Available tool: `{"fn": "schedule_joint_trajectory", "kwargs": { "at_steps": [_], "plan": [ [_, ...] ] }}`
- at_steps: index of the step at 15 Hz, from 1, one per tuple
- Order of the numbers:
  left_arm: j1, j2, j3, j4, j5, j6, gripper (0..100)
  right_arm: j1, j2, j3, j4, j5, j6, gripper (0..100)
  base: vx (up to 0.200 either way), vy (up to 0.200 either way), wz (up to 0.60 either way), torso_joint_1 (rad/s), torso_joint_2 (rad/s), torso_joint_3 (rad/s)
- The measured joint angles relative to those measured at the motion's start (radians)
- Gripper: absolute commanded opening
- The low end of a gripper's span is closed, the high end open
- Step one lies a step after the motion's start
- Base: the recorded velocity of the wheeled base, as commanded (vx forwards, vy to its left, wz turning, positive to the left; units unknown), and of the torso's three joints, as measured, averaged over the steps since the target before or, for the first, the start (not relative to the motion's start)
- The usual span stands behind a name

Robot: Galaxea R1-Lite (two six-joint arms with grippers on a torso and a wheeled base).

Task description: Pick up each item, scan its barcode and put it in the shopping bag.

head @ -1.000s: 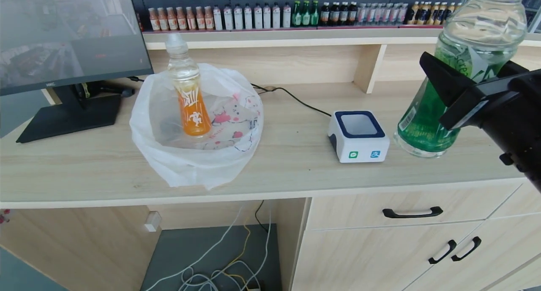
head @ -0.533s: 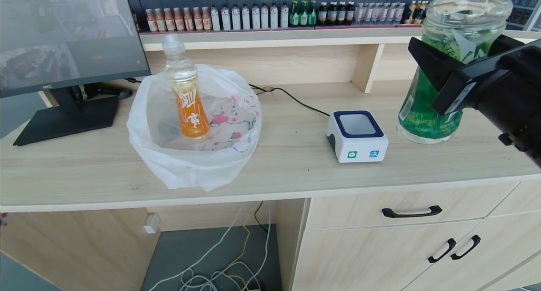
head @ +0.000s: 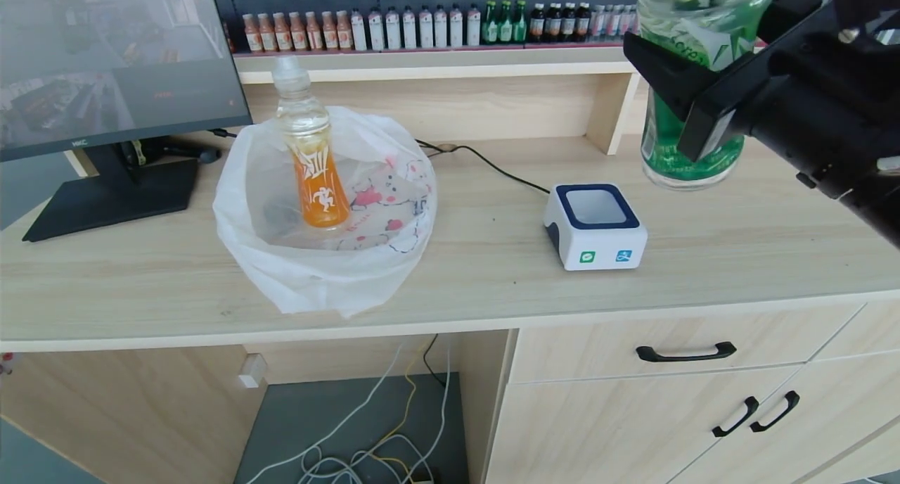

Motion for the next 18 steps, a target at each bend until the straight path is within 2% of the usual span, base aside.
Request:
{"fn": "schedule_joint_trajectory", "kwargs": {
  "at_steps": [4,6,10,16,18],
  "plan": [
    [0.000,0.000,0.000,0.000,0.000,-0.003,100,-0.006,0.054,-0.010,0.000,0.139,-0.102,0,0.000,0.000,0.00,0.000,0.00,0.000],
    [0.001,0.000,0.000,0.000,0.000,-0.002,100,-0.027,0.076,-0.008,0.016,0.256,-0.188,0,0.000,0.000,0.00,0.000,0.00,0.000],
    [0.002,0.000,0.000,0.000,0.000,-0.001,100,-0.088,0.105,-0.011,0.047,0.380,-0.274,0,0.000,0.000,0.00,0.000,0.00,0.000],
    [0.002,0.000,0.000,0.000,0.000,-0.003,100,-0.181,0.169,-0.020,0.045,0.598,-0.343,0,0.000,0.000,0.00,0.000,0.00,0.000],
    [0.001,0.000,0.000,0.000,0.000,-0.003,100,-0.206,0.192,-0.023,0.043,0.633,-0.361,0,0.000,0.000,0.00,0.000,0.00,0.000]
  ]
}}
